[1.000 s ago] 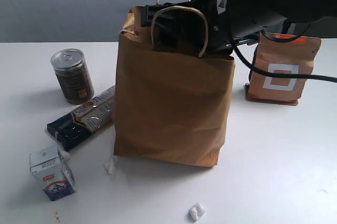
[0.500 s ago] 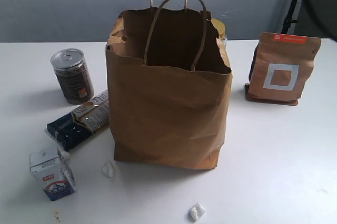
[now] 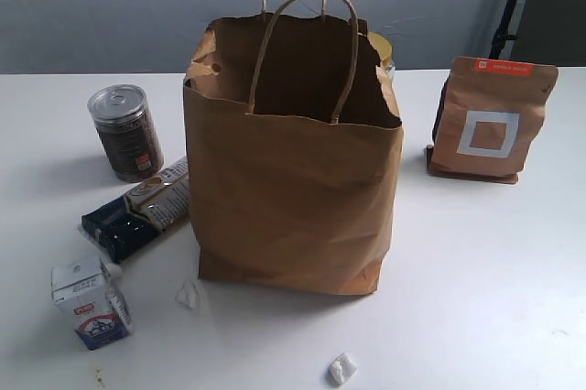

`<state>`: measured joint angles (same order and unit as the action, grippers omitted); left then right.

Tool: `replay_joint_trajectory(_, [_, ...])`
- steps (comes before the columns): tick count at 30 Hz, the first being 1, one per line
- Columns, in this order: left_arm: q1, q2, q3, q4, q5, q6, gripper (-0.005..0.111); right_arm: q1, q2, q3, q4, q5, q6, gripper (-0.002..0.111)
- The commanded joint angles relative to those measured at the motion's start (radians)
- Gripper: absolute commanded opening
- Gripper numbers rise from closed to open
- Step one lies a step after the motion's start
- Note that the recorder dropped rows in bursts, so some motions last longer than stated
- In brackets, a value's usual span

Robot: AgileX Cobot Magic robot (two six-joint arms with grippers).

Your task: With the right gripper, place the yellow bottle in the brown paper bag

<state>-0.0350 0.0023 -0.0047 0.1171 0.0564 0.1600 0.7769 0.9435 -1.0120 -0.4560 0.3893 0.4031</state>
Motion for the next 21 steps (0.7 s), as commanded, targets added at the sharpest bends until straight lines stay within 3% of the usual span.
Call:
replay_joint_trajectory(1, [-0.004,-0.002,0.005,-0.004,-0.006,-0.004,0.0,-0.094,-0.119,0.189,0.065,-0.078,-0.193,0.0])
replay_joint_trajectory(9, [-0.004,-0.002,0.005,-0.004,-0.006,-0.004,0.0,-0.25,-0.319,0.515,0.201,-0.21,-0.301,0.0])
replay_joint_trajectory(21, [-0.004,-0.002,0.005,-0.004,-0.006,-0.004,0.0,-0.348,-0.726,0.903,0.281,-0.274,-0.403,0.0])
